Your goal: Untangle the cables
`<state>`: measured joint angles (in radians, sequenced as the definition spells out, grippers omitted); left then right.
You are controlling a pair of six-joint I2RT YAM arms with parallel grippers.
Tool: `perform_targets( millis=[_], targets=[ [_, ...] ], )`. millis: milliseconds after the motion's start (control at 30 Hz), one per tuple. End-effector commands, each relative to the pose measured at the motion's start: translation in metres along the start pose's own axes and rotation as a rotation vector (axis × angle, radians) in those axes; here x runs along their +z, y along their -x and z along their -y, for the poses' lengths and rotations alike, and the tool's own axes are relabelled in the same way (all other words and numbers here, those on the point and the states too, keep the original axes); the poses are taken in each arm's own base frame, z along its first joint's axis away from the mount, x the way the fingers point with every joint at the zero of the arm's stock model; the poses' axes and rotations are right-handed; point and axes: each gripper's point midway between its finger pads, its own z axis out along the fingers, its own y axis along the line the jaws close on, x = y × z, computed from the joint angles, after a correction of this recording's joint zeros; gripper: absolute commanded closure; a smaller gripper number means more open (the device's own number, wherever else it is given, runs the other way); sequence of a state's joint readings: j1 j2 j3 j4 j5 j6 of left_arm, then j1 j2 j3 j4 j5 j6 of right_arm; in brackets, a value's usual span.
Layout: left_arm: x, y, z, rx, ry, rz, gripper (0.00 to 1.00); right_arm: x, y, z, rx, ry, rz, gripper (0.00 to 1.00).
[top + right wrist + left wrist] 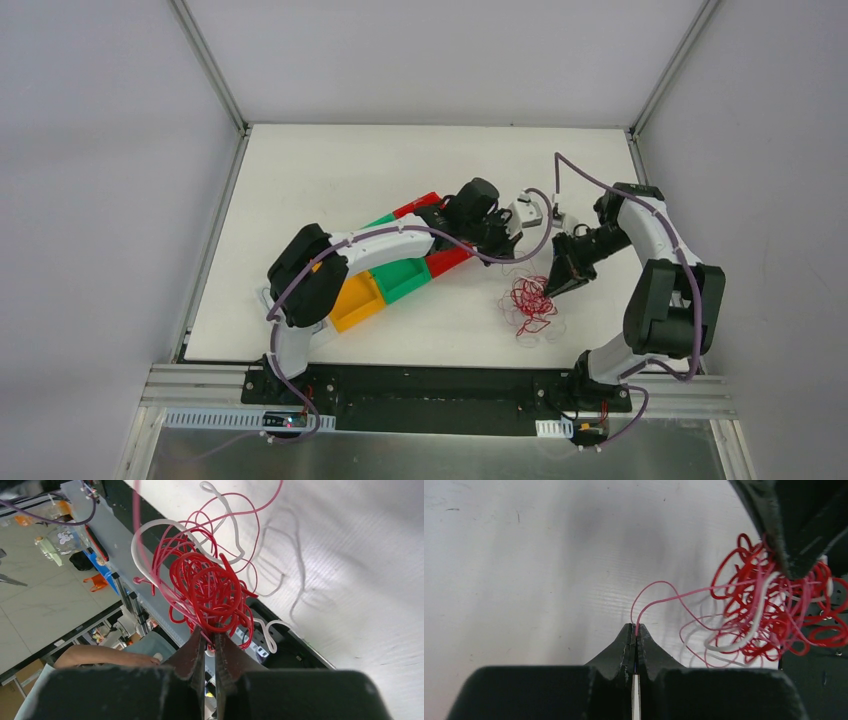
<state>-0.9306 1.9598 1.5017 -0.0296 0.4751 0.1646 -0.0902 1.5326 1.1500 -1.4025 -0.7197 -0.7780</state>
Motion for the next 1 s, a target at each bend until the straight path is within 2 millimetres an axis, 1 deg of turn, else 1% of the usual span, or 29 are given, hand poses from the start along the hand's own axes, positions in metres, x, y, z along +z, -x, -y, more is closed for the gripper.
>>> perform_targets(
  millis=[0, 33, 67, 100, 167, 200, 233, 267, 300, 400, 467, 533, 600, 667, 700, 767, 833, 900, 967],
  targets=[
    [-0.005, 0.024, 0.017, -0.004, -0.073, 0.064, 1.0, -0.007, 0.021, 0.031, 0.002, -0.115, 0.043, 0.94],
    [-0.005, 0.022, 0.017, -0.017, -0.07, 0.06, 1.0, -0.01, 0.031, 0.043, 0.038, -0.171, 0.072, 0.89],
    [-0.006, 0.021, 0.015, -0.041, -0.054, 0.054, 1.0, -0.012, 0.041, 0.054, 0.058, -0.226, 0.104, 0.8],
    [-0.007, 0.018, 0.009, -0.078, -0.011, 0.042, 1.0, -0.015, 0.05, 0.059, 0.075, -0.26, 0.133, 0.7],
    [-0.006, 0.008, -0.012, -0.215, 0.138, -0.005, 1.0, -0.018, 0.061, 0.059, 0.094, -0.278, 0.192, 0.54],
    [-0.006, 0.009, -0.019, -0.251, 0.167, -0.02, 1.0, -0.017, 0.063, 0.059, 0.108, -0.29, 0.218, 0.39],
    [-0.004, 0.004, -0.021, -0.291, 0.171, -0.044, 1.0, -0.015, 0.064, 0.06, 0.117, -0.298, 0.246, 0.3],
    [-0.003, -0.001, -0.025, -0.328, 0.176, -0.054, 1.0, -0.014, 0.068, 0.063, 0.116, -0.314, 0.287, 0.23],
    [-0.002, -0.003, -0.025, -0.353, 0.178, -0.056, 1.0, -0.006, 0.063, 0.066, 0.139, -0.322, 0.301, 0.2],
    [0.001, -0.007, -0.022, -0.407, 0.17, -0.063, 1.0, 0.002, 0.063, 0.068, 0.133, -0.362, 0.384, 0.16],
    [0.002, -0.011, -0.021, -0.448, 0.168, -0.069, 1.0, -0.003, 0.069, 0.074, 0.13, -0.434, 0.447, 0.15],
    [0.002, -0.014, -0.021, -0.489, 0.161, -0.071, 1.0, -0.006, 0.073, 0.085, 0.156, -0.489, 0.48, 0.16],
    [0.0, -0.014, -0.024, -0.515, 0.154, -0.067, 1.0, -0.002, 0.071, 0.096, 0.186, -0.517, 0.428, 0.21],
    [-0.004, -0.01, -0.026, -0.513, 0.15, -0.056, 1.0, 0.004, 0.067, 0.108, 0.235, -0.546, 0.342, 0.28],
    [-0.006, -0.007, -0.027, -0.507, 0.151, -0.048, 1.0, 0.011, 0.064, 0.115, 0.263, -0.556, 0.288, 0.32],
    [-0.011, 0.004, -0.031, -0.488, 0.165, -0.024, 1.0, 0.02, 0.061, 0.126, 0.29, -0.576, 0.225, 0.39],
    [-0.02, 0.018, -0.035, -0.465, 0.174, 0.009, 1.0, 0.028, 0.062, 0.134, 0.309, -0.604, 0.193, 0.43],
    [-0.032, 0.04, -0.036, -0.447, 0.165, 0.056, 1.0, 0.031, 0.062, 0.141, 0.331, -0.634, 0.171, 0.48],
    [-0.051, 0.068, -0.034, -0.407, 0.142, 0.114, 1.0, 0.031, 0.063, 0.145, 0.321, -0.683, 0.155, 0.51]
  ],
)
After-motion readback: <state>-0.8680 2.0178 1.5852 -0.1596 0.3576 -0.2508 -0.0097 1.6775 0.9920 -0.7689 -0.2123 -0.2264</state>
